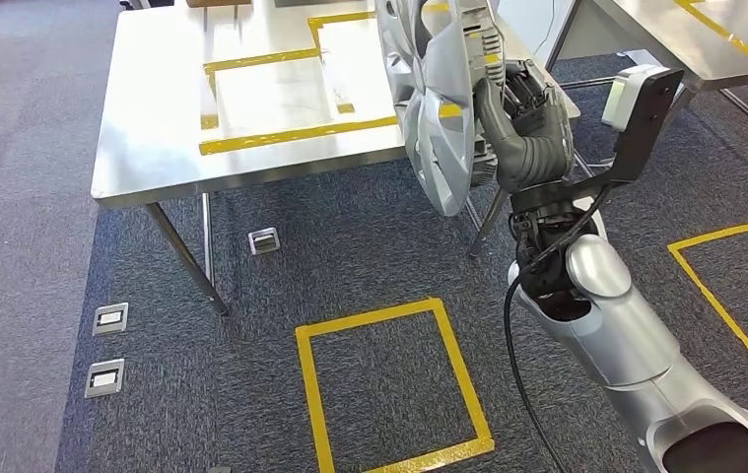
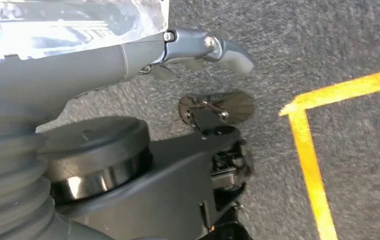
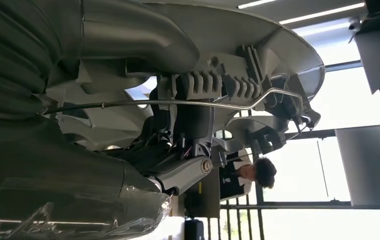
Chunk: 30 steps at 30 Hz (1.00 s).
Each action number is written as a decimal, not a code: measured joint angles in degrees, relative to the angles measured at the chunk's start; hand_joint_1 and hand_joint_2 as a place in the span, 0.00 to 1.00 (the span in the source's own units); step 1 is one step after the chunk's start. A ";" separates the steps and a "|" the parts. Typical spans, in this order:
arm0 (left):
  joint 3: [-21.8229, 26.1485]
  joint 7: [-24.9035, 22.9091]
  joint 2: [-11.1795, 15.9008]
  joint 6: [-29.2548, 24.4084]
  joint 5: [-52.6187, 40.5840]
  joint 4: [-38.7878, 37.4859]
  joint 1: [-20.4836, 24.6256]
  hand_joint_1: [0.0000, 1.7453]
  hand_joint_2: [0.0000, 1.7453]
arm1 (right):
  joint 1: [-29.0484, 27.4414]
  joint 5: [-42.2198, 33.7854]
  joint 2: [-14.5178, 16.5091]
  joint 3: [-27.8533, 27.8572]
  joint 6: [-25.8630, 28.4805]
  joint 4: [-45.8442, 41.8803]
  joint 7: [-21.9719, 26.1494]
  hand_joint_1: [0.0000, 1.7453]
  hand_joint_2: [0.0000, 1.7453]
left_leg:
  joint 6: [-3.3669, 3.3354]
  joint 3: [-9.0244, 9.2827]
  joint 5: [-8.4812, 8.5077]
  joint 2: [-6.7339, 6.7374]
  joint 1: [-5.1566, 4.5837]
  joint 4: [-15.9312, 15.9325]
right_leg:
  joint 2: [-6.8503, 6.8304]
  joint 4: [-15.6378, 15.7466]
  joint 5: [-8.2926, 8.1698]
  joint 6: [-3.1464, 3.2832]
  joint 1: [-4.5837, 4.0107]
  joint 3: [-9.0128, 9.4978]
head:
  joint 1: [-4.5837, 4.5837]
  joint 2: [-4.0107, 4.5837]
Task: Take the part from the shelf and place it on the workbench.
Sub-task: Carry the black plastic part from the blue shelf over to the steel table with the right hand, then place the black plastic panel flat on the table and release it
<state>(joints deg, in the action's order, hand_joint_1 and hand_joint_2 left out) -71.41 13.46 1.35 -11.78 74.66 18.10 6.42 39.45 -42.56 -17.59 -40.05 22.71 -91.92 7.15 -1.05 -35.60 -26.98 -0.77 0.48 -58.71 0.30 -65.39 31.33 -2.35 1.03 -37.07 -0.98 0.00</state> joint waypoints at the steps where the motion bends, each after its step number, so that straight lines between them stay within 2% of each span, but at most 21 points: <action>1: 0.00 -0.02 -0.03 0.02 0.00 0.00 -0.01 0.00 1.00 | -0.07 0.00 0.02 -0.04 -0.01 0.07 0.00 1.00 1.00 | -0.17 0.05 -0.12 0.00 -0.01 -0.03 | 0.01 -3.70 1.34 -0.14 0.01 -2.12 | -0.06 0.00; 2: 0.00 -0.04 -0.05 0.03 0.00 0.00 -0.06 0.00 1.00 | -0.22 0.00 0.02 -0.09 -0.02 0.16 0.00 1.00 1.00 | -0.27 0.12 -0.26 -0.01 -0.04 -0.10 | 0.01 -7.01 2.14 -0.26 0.01 -4.17 | -0.09 0.00; 3: 0.00 -0.06 -0.07 0.03 0.00 0.00 -0.12 0.00 1.00 | -0.38 0.00 0.02 -0.15 -0.02 0.28 -0.01 1.00 1.00 | -0.31 0.26 -0.47 -0.02 -0.06 -0.19 | 0.01 -8.92 1.97 -0.32 0.01 -5.64 | -0.10 0.00; 4: 0.00 -0.08 -0.07 0.03 0.00 0.00 -0.18 0.00 1.00 | -0.47 0.00 0.02 -0.19 -0.02 0.40 -0.02 1.00 1.00 | -0.29 0.47 -0.74 -0.06 -0.08 -0.30 | 0.00 -8.74 0.64 -0.29 0.01 -6.13 | -0.11 0.00; 5: 0.00 -0.08 -0.07 0.03 0.00 0.00 -0.22 0.00 1.00 | -0.51 0.00 0.02 -0.22 -0.02 0.49 -0.03 1.00 1.00 | -0.21 0.77 -1.06 -0.10 -0.08 -0.44 | 0.00 -6.52 -1.62 -0.18 -0.01 -5.63 | -0.14 0.00; 6: 0.00 -0.08 -0.08 0.04 0.00 0.00 -0.23 0.00 1.00 | -0.51 0.00 0.02 -0.23 -0.02 0.55 -0.04 1.00 1.00 | -0.06 1.13 -1.46 -0.15 -0.08 -0.59 | -0.02 -2.91 -4.17 0.04 -0.05 -4.44 | -0.17 0.00; 7: -0.01 -0.08 -0.09 0.05 0.00 0.00 -0.22 0.00 1.00 | -0.49 0.00 0.02 -0.25 -0.02 0.58 -0.04 1.00 1.00 | 0.17 1.42 -1.85 -0.18 -0.19 -0.74 | -0.05 0.37 -6.01 0.28 -0.19 -3.11 | -0.18 0.00; 8: -0.01 -0.09 -0.10 0.09 0.00 0.00 -0.21 0.00 1.00 | -0.45 0.00 0.03 -0.28 -0.04 0.60 -0.04 1.00 1.00 | 0.45 1.60 -2.18 -0.19 -0.27 -0.88 | -0.07 3.03 -6.84 0.58 -0.32 -1.92 | -0.20 0.00; 10: -0.03 -0.14 -0.13 0.20 0.00 0.01 -0.20 0.00 1.00 | -0.40 0.00 0.04 -0.33 -0.11 0.63 -0.02 1.00 1.00 | 1.03 1.75 -2.50 -0.14 -0.37 -0.91 | 0.02 4.81 -6.41 1.13 -0.60 -0.86 | -0.16 -0.01; 12: -0.04 -0.17 -0.10 0.26 0.00 0.01 -0.16 0.00 1.00 | -0.38 0.00 0.04 -0.33 -0.15 0.63 0.00 1.00 1.00 | 1.61 1.95 -2.76 -0.07 -0.35 -0.79 | 0.10 5.42 -6.08 1.68 -0.39 -0.43 | -0.18 -0.01; 14: -0.04 -0.17 -0.05 0.24 -0.01 0.02 -0.08 0.00 1.00 | -0.37 0.00 0.07 -0.33 -0.16 0.66 0.00 1.00 1.00 | 2.27 1.18 -4.20 -0.02 -0.31 -2.87 | 0.00 6.01 -5.99 2.24 -0.03 0.25 | -0.03 -0.01; 17: -0.04 -0.17 -0.04 0.15 -0.02 0.02 -0.12 0.00 1.00 | -0.37 -0.01 0.23 -0.45 -0.18 0.79 0.00 1.00 1.00 | 2.95 -3.71 -8.01 0.01 0.00 -12.58 | -0.10 6.27 -5.60 2.75 0.06 1.02 | 0.19 0.00; 18: -0.04 -0.17 -0.04 0.14 -0.02 0.02 -0.15 0.00 1.00 | -0.39 -0.01 0.28 -0.51 -0.17 0.88 0.00 1.00 1.00 | 3.08 -5.08 -8.15 0.01 0.07 -14.77 | -0.07 6.25 -5.41 2.77 0.06 1.23 | 0.19 0.00; 19: -0.04 -0.17 -0.04 0.13 -0.02 0.02 -0.15 0.00 1.00 | -0.40 -0.04 0.32 -0.56 -0.16 0.96 0.00 1.00 1.00 | 3.16 -5.62 -7.21 0.02 0.14 -15.12 | -0.02 6.22 -5.20 2.72 0.07 1.48 | 0.19 0.00; 20: -0.04 -0.17 -0.03 0.13 -0.02 0.02 -0.15 0.00 1.00 | -0.40 -0.15 0.37 -0.58 -0.16 1.02 0.00 1.00 1.00 | 3.16 -5.13 -5.23 0.02 0.19 -13.27 | 0.05 6.19 -4.94 2.62 0.09 1.82 | 0.19 0.00; 21: -0.04 -0.17 -0.01 0.13 -0.02 0.02 -0.14 0.00 1.00 | -0.41 -0.27 0.41 -0.59 -0.15 1.04 0.00 1.00 1.00 | 3.06 -3.89 -2.72 0.02 0.22 -9.91 | 0.12 6.16 -4.64 2.47 0.11 2.24 | 0.20 0.00; 23: -0.05 -0.17 0.02 0.12 -0.01 0.02 -0.11 0.00 1.00 | -0.32 -0.55 0.45 -0.61 -0.16 1.06 -0.01 1.00 1.00 | 2.54 -1.36 0.45 0.01 0.06 -3.95 | 0.23 6.20 -4.17 1.96 0.04 2.86 | 0.19 -0.01; 24: -0.05 -0.18 0.02 0.11 -0.02 0.02 -0.10 0.00 1.00 | -0.27 -0.59 0.46 -0.62 -0.16 1.07 0.01 1.00 1.00 | 2.14 -0.60 0.72 0.01 -0.09 -2.33 | 0.26 6.24 -4.08 1.63 0.02 2.92 | 0.17 -0.01; 26: -0.04 -0.20 0.04 0.09 -0.02 0.02 -0.07 0.00 1.00 | -0.19 -0.61 0.48 -0.64 -0.18 1.08 0.04 1.00 1.00 | 1.25 -0.09 -0.02 0.01 -0.35 -1.21 | 0.24 6.39 -4.12 0.87 -0.02 2.73 | 0.18 -0.01; 28: -0.04 -0.21 0.08 0.04 -0.02 0.03 -0.07 0.00 1.00 | -0.18 -0.61 0.47 -0.58 -0.16 1.07 0.05 1.00 1.00 | 0.58 0.32 -0.38 0.01 -0.10 -0.31 | 0.06 6.04 -3.70 0.19 0.01 2.44 | 0.05 -0.01; 30: -0.04 -0.21 0.09 0.03 -0.02 0.04 -0.08 0.00 1.00 | -0.18 -0.61 0.48 -0.56 -0.18 1.06 0.05 1.00 1.00 | 0.11 0.69 -0.43 0.00 0.18 0.20 | -0.04 2.29 -1.76 -0.20 0.03 0.60 | -0.23 -0.01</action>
<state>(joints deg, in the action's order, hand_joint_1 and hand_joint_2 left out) -71.45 13.25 1.45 -11.75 74.64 18.14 6.34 39.27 -43.17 -17.11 -40.62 22.53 -90.86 7.20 -0.93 -34.91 -27.41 -0.77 0.66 -58.51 0.26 -63.10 29.57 -2.56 1.06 -36.47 -1.21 -0.01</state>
